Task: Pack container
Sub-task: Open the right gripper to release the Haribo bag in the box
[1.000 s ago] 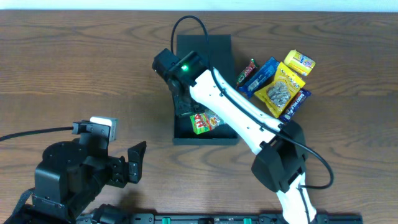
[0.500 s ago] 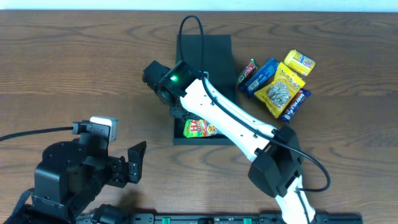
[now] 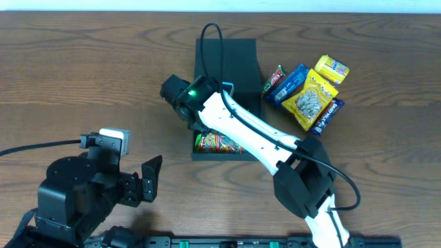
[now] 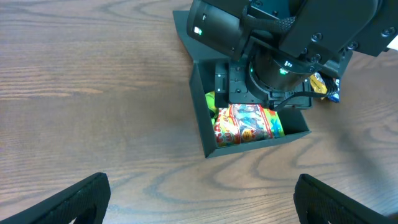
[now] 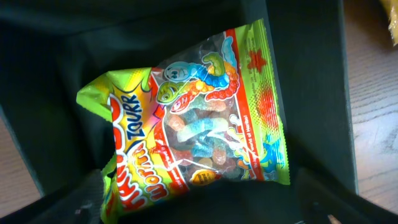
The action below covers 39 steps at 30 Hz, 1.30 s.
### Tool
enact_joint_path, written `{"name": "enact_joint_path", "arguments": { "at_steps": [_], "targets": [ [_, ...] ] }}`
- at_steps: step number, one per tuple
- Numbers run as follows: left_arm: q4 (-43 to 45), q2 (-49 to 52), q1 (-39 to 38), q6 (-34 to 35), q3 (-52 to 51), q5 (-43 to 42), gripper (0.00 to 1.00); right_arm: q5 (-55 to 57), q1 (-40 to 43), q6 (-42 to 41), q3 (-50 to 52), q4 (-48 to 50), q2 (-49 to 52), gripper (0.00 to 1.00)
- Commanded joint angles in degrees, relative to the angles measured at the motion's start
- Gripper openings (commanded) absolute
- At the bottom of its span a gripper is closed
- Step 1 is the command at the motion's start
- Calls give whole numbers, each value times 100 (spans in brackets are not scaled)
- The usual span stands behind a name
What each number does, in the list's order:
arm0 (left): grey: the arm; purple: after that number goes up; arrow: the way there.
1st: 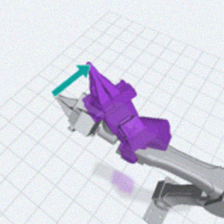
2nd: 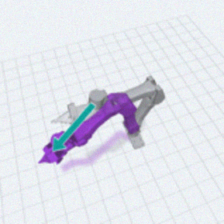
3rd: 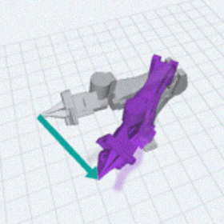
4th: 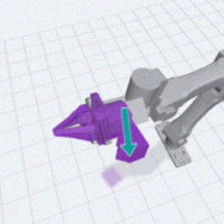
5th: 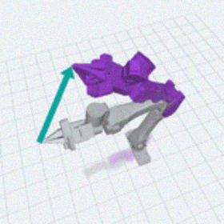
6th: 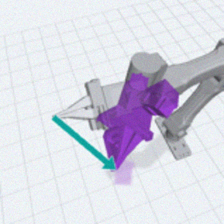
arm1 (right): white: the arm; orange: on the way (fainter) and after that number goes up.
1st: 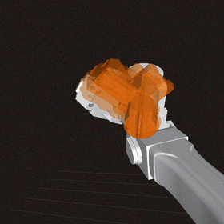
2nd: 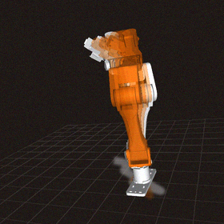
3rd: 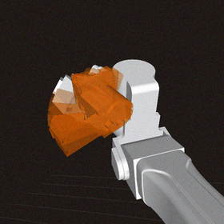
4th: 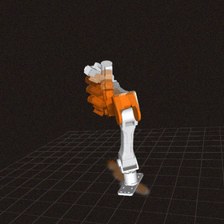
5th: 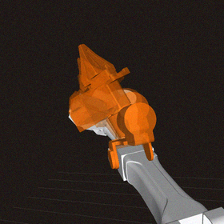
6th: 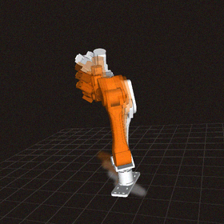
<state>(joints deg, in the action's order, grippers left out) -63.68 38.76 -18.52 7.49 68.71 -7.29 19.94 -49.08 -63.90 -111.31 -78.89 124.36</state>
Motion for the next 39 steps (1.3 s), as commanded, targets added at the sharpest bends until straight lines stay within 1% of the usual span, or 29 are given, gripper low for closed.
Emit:
{"name": "enact_joint_path", "arguments": {
  "at_steps": [1, 2, 3, 4, 5, 6, 9, 15, 17, 23, 26, 29, 33, 39],
  "targets": [
    [9, -26, 24, -17, 48, 20, 95, 214, 35, 330, -166, 15, -39, 80],
    [9, -26, 24, -17, 48, 20, 95, 214, 46, 450, -175, 37, -39, 63],
    [9, -26, 24, -17, 48, 20, 95, 210, 66, 584, -173, 61, -39, 41],
    [9, -26, 24, -17, 48, 20, 95, 197, 92, 752, -168, 94, -39, 24],
    [9, -26, 24, -17, 48, 20, 95, 151, 125, 905, -138, 170, -37, 10],
    [9, -26, 24, -17, 48, 20, 95, 66, 157, 1054, -87, 295, -37, 2],
    [7, -26, 24, -17, 48, 20, 95, -417, 271, 1534, 181, 887, -37, 2],
    [4, -26, 24, -17, 48, 20, 96, -1141, 570, 1655, 1014, 1784, -37, 2],
    [9, -26, 24, -17, 48, 20, 95, -1453, 654, 1891, 1327, 2175, -37, 1],
    [2, -26, 24, -17, 48, 20, 95, -1639, 691, 1987, 2028, 2966, -35, 2],
    [-4, -26, 24, -17, 48, 20, 95, -1799, 691, 2103, 2127, 2933, -35, 2],
    [-2, -26, 24, -17, 48, 20, 96, -1895, 702, 2439, 2074, 2787, -63, 2],
    [4, -26, 24, -20, 48, 26, 95, -1886, 754, 2441, 1895, 2570, -195, 1],
    [2, -26, 24, -20, 48, 28, 96, -1648, 925, 2503, 1832, 2638, -623, 1]
  ]
}}
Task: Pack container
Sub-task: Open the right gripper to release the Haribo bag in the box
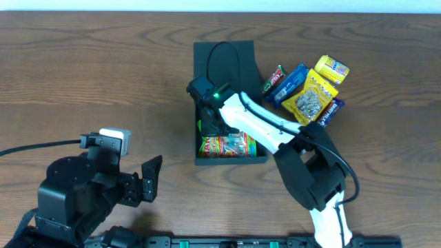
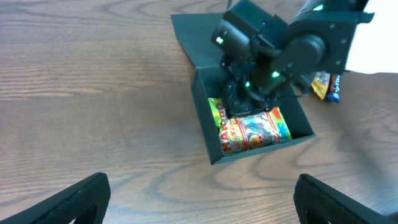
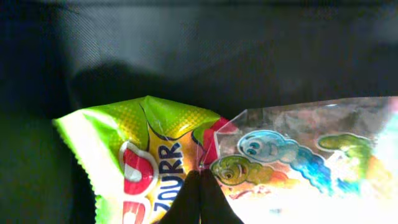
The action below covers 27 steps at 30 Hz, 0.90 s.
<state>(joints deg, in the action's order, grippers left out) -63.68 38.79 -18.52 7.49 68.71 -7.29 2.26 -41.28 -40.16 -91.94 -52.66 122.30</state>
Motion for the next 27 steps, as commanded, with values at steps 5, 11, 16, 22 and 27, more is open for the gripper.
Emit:
{"name": "enact_joint_path", "arguments": {
  "at_steps": [5, 11, 16, 22, 27],
  "targets": [
    [2, -26, 24, -20, 46, 26, 95, 509, 415, 127, -98, -116, -527, 2],
    [4, -26, 24, -20, 46, 26, 95, 505, 645, 127, -31, -199, -308, 2],
    [-2, -26, 24, -20, 46, 26, 95, 461, 660, 127, 9, -232, 24, 2],
    [-33, -26, 24, -20, 46, 28, 96, 57, 682, 437, 13, -599, 114, 2],
    [-31, -26, 24, -20, 46, 28, 95, 44, 763, 514, 0, -866, 90, 1]
  ]
}}
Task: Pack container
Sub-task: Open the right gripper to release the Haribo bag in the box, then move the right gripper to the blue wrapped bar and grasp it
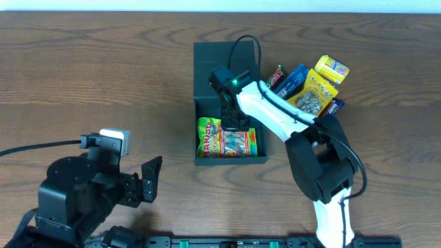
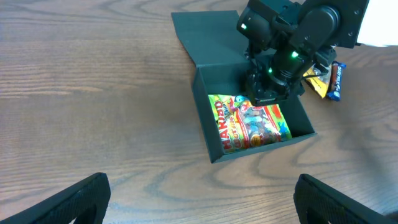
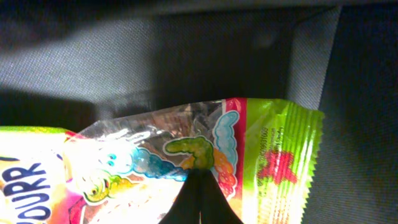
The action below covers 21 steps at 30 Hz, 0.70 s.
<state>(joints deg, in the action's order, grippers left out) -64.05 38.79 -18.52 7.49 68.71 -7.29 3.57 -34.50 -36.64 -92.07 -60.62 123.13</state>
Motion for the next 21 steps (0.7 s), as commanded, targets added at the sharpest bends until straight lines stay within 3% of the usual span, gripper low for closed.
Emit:
{"name": "enact_joint_path", "arguments": {
  "at_steps": [1, 9, 12, 18, 21],
  "targets": [
    [7, -26, 24, -20, 46, 39, 95, -87, 116, 162, -20, -118, -39, 1],
    [24, -26, 24, -20, 46, 256, 95, 332, 389, 155, -579, -177, -1040, 1],
    [42, -26, 24, -22, 46, 398, 95, 1154, 511, -103, -586, 87, -1478, 21],
    [92, -26, 24, -22, 46, 496, 95, 1370, 1364, -1692, -564, 236, -1495, 27],
    [90, -20, 24, -22, 46, 494, 95, 857, 1882, -1799, -564, 348, -1187, 43]
  ]
}}
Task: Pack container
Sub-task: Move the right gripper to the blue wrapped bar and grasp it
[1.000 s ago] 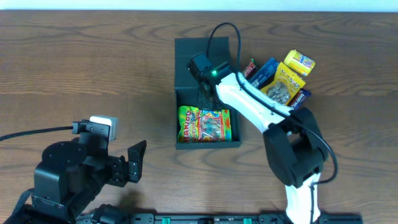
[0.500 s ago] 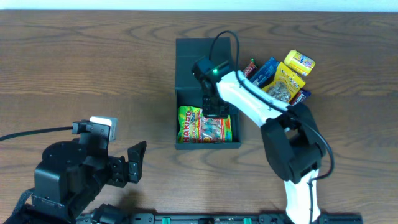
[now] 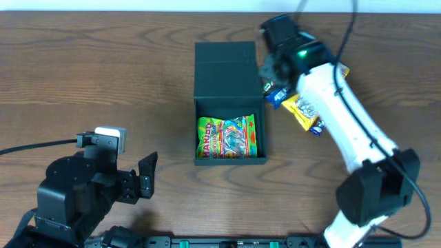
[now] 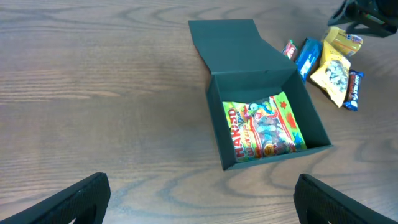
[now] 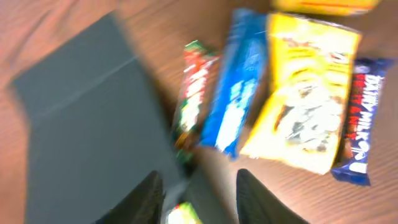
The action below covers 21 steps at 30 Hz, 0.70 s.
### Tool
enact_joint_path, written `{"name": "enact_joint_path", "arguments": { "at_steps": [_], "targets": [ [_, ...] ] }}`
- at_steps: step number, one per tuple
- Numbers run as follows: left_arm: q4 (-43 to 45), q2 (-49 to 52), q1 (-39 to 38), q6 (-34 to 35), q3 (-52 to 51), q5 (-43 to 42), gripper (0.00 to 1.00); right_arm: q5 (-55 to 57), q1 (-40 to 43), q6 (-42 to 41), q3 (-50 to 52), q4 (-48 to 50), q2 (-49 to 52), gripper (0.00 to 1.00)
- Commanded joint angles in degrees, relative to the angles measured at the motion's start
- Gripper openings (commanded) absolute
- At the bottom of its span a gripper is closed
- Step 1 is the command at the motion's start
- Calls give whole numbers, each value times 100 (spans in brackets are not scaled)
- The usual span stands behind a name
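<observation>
The dark green box (image 3: 201,103) stands open mid-table, its lid (image 3: 225,58) folded back. A green gummy-worm bag (image 3: 227,138) lies flat inside, also in the left wrist view (image 4: 264,127). My right gripper (image 5: 199,199) is open and empty, blurred, just beyond the box's right wall beside the loose snacks; from overhead (image 3: 267,72). Those snacks are a red-green bar (image 5: 193,93), a blue pack (image 5: 233,93), a yellow bag (image 5: 305,112) and a dark blue chocolate bar (image 5: 360,124). My left gripper (image 4: 199,208) hangs open near the table's front left.
A small yellow pack (image 3: 336,67) lies at the far end of the snack pile, partly under the right arm. The right arm (image 3: 351,131) crosses the table's right side. Bare wooden tabletop (image 3: 96,76) spreads left of the box.
My right gripper was shut with its tip on the gummy bag inside the box. It is now open outside the box, by the snacks on the right. The left wrist view has shifted slightly.
First my right gripper hung open over the gummy bag, which lay crumpled at the box's front. Then it was shut with its tip on the bag's left end, later on its right end. The bag now lies flat and the gripper is out.
</observation>
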<state>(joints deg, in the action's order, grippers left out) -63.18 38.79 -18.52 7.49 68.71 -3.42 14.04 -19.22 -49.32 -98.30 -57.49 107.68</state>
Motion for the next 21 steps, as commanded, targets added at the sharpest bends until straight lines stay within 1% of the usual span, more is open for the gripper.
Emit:
{"name": "enact_joint_path", "arguments": {
  "at_steps": [1, 2, 5, 7, 14, 21],
  "targets": [
    [2, -17, 24, -24, 46, 107, 95, -468, 540, -531, 59, 90, 481, 48],
    [4, -17, 24, -22, 46, 107, 96, -713, 702, -533, 59, 146, 595, 50],
    [26, -17, 24, -24, 46, 107, 95, -1502, 1086, -529, 59, 389, 970, 50],
    [31, -17, 24, -22, 46, 107, 95, -1880, 1198, -529, 59, 535, 1161, 51],
    [42, -17, 24, -22, 46, 107, 95, -1897, 1034, -551, 57, 938, 1351, 55],
    [13, -17, 24, -22, 46, 105, 95, -1902, 1014, -660, 59, 734, 1722, 58]
  ]
}}
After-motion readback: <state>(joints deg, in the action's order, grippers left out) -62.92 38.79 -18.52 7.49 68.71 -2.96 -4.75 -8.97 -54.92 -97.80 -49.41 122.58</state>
